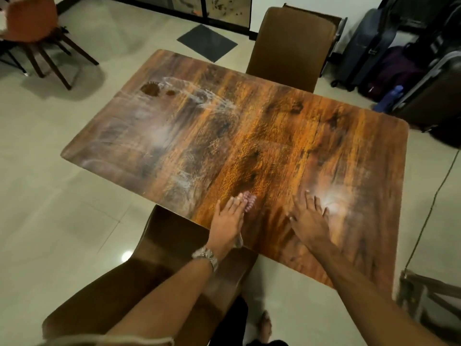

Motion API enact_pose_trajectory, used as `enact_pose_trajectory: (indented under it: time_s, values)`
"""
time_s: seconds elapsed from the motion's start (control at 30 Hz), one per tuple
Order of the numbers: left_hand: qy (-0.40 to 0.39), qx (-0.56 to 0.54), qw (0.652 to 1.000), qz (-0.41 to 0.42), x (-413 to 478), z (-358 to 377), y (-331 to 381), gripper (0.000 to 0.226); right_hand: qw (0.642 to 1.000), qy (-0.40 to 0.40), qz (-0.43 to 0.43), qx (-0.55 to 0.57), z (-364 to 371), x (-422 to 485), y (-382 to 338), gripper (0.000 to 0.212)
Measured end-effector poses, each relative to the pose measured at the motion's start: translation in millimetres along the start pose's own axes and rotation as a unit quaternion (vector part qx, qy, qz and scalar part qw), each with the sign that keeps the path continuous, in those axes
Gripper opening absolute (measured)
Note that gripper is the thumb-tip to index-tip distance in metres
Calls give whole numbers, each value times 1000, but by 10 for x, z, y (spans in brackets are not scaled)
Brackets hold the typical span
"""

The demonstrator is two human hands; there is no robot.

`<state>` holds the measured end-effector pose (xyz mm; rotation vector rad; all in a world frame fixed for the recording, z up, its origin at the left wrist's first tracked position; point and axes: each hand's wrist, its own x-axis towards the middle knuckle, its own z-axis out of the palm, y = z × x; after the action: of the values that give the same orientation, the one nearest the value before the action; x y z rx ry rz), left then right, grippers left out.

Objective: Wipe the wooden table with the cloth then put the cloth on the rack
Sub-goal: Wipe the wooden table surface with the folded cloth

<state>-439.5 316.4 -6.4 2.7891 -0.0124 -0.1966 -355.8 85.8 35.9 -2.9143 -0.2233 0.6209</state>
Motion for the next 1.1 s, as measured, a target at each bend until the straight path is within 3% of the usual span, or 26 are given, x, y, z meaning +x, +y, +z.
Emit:
enact_pose_trajectory:
  time_s: [0.23,0.4,0.7,0.83,0.93,1.1]
  values:
    - [121,-9,992,-35,-195,-1040,49,57,992,113,-44,19,-787,-364,-336,65]
    - [207,14,974,-86,-706,-1383,93,53,980,170,-97,21,-981,-789,-714,64]
    - [332,38,923,-190,-2121,-1631,-519,52,958,149,-244,-19,-651,-1530,-2054,67]
    - [361,47,896,-255,-2779,-1837,-939,76,926,176,-334,-23,-445,-1841,-2865,64]
    - [390,45,876,-281,-3185,-1930,-1291,54,911,165,-377,-33,-304,-1995,-3368,63]
    - [394,47,860,-321,-3668,-1996,-1973,49,901,144,-410,-18,15,-2165,-4159,63]
